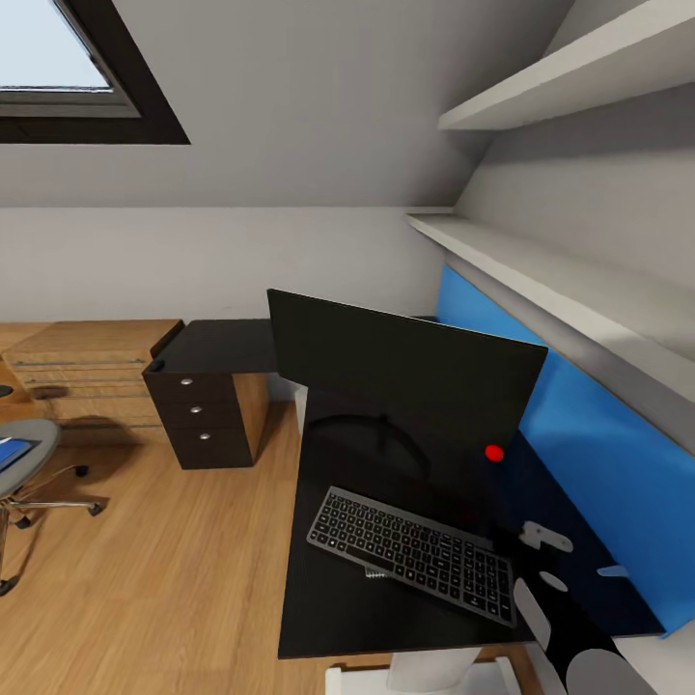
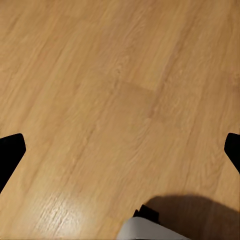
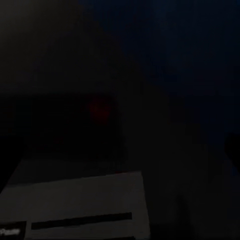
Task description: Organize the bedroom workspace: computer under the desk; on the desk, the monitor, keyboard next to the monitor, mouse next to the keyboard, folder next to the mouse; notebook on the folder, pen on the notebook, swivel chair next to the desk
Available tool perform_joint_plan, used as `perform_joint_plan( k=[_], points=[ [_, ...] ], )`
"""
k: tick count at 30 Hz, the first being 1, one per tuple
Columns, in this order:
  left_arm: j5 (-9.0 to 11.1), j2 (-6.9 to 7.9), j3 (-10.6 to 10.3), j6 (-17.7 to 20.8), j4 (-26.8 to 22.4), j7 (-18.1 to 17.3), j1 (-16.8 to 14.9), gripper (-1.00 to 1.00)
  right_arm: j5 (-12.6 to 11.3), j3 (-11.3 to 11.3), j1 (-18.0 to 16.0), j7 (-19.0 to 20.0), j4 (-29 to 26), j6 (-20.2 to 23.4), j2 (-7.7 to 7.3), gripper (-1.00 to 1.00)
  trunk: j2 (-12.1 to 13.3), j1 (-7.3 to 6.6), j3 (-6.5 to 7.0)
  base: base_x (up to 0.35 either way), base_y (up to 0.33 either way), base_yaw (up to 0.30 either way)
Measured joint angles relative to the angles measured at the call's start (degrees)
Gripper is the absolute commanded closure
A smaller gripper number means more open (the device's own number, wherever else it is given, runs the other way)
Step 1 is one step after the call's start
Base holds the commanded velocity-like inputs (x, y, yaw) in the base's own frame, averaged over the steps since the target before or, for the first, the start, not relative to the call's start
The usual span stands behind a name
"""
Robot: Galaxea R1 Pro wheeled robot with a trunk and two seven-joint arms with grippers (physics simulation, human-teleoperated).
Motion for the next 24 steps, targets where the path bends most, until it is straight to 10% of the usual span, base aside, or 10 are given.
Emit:
perform_joint_plan(
  k=[12, 18, 24],
  points=[
    [0.6, 2.29, 0.5, -0.1, -4.4, -5.3, 0.0, -1.00, -2.6, 0.0, 0.0, 0.2, 0.0, 3.1, 0.00, -1.00, 0.0, 0.00, 0.00, 0.000, 0.000, 0.000],
    [4.7, 4.36, 0.5, 0.1, -6.3, -15.3, 0.0, -1.00, -2.8, 0.0, 0.0, 0.2, 0.1, 4.5, 0.14, -1.00, 0.0, 0.00, 0.00, 0.000, 0.000, 0.000],
    [8.3, 5.59, 0.3, 0.3, -7.3, -18.1, 0.0, -1.00, -3.6, 0.0, 0.0, 0.3, 0.0, 4.7, 0.17, -1.00, 0.0, 0.00, 0.00, 0.000, 0.000, 0.000]
  ],
)
